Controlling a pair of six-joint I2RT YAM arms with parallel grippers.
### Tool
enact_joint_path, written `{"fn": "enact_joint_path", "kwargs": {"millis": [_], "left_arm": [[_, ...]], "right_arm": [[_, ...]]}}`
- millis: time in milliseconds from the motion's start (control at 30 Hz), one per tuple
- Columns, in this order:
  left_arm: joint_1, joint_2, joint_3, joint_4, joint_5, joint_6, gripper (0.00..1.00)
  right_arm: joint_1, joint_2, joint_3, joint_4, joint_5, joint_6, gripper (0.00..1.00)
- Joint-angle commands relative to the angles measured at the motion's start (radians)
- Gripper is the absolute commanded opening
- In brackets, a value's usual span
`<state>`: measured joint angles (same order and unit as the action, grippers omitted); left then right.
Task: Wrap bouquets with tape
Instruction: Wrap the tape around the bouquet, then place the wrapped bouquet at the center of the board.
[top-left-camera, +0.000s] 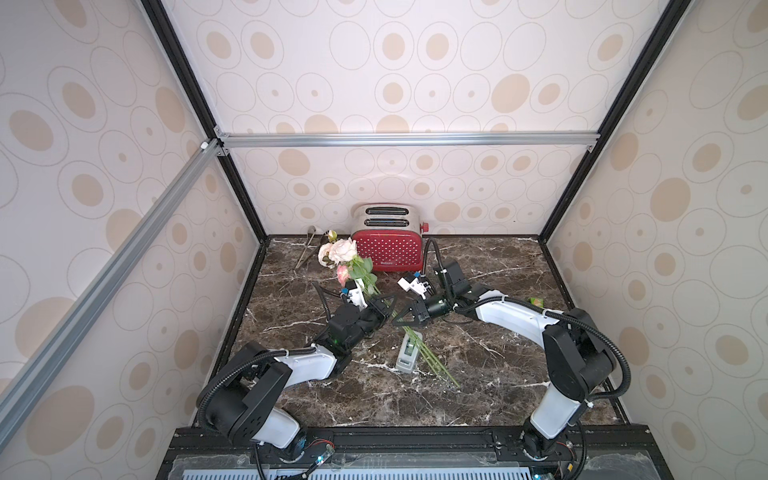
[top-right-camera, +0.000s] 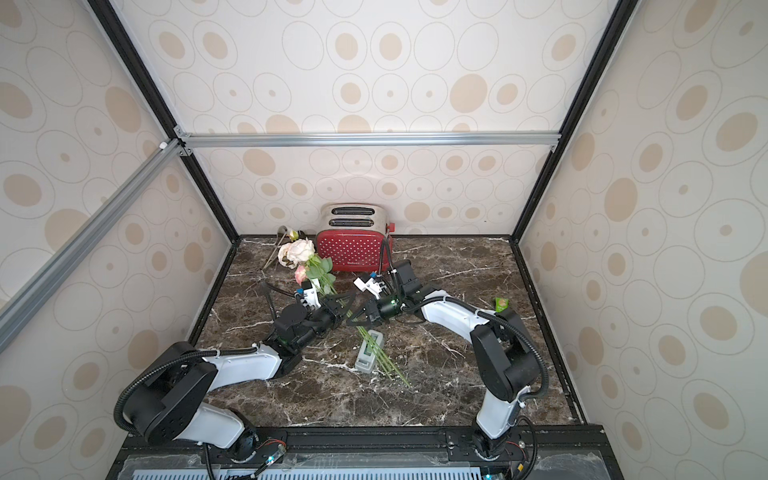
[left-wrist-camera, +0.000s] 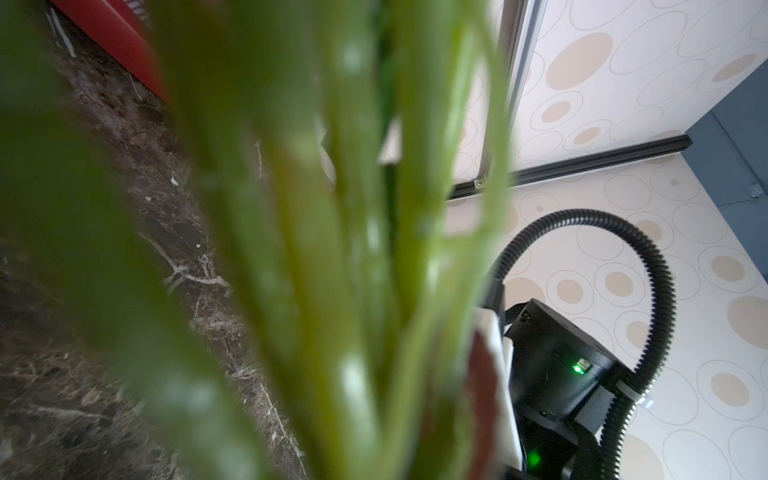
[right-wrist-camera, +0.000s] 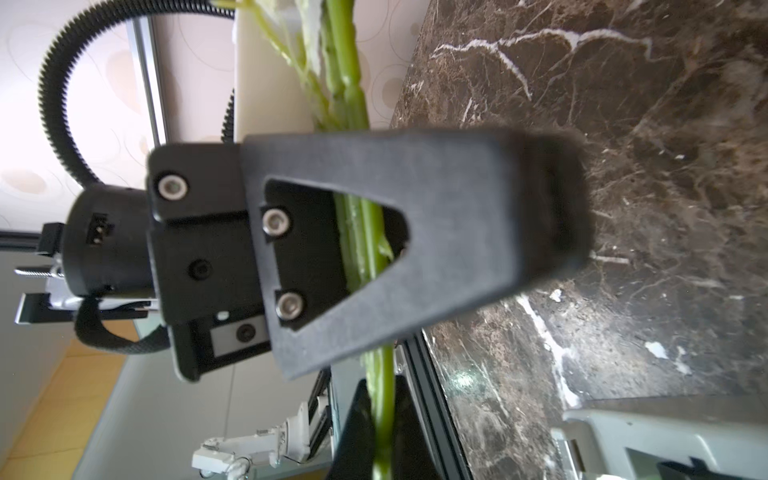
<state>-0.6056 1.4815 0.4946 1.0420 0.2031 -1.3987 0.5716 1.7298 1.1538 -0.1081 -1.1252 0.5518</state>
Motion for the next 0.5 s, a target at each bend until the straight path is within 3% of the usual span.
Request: {"fn": "enact_joint_path", "kwargs": {"millis": [0,33,167,300,467], "left_arm": [[0.011,0.016,0.025,0.064,0.024,0.043,0.0],[0.014,0.013,0.025,0.055,0.022,0.045,0.0],[0.049,-0.027,0.033,-0.085,0.001,0.062,0.0],[0.118,-0.071,0.122,-0.453,-0.003,0.147,0.0],[0.23,-0.071,0.221,-0.853,-0.02,0.227,0.0]], "right_arm": [[0.002,-0.046,0.01,0.046,-0.053,0.026,0.11],[-0.002,-0.045,0.013,0.025,-0.039,0.012,0.29],[-0.029,-0.06,0.01,-0.059,0.042,-0.052,0.6],[-0.056,-0.092,0.035,-0.232,0.218,-0.179,0.67],[-0.075,-0.143,0.032,-0.311,0.418,-0.245,1.0]]}}
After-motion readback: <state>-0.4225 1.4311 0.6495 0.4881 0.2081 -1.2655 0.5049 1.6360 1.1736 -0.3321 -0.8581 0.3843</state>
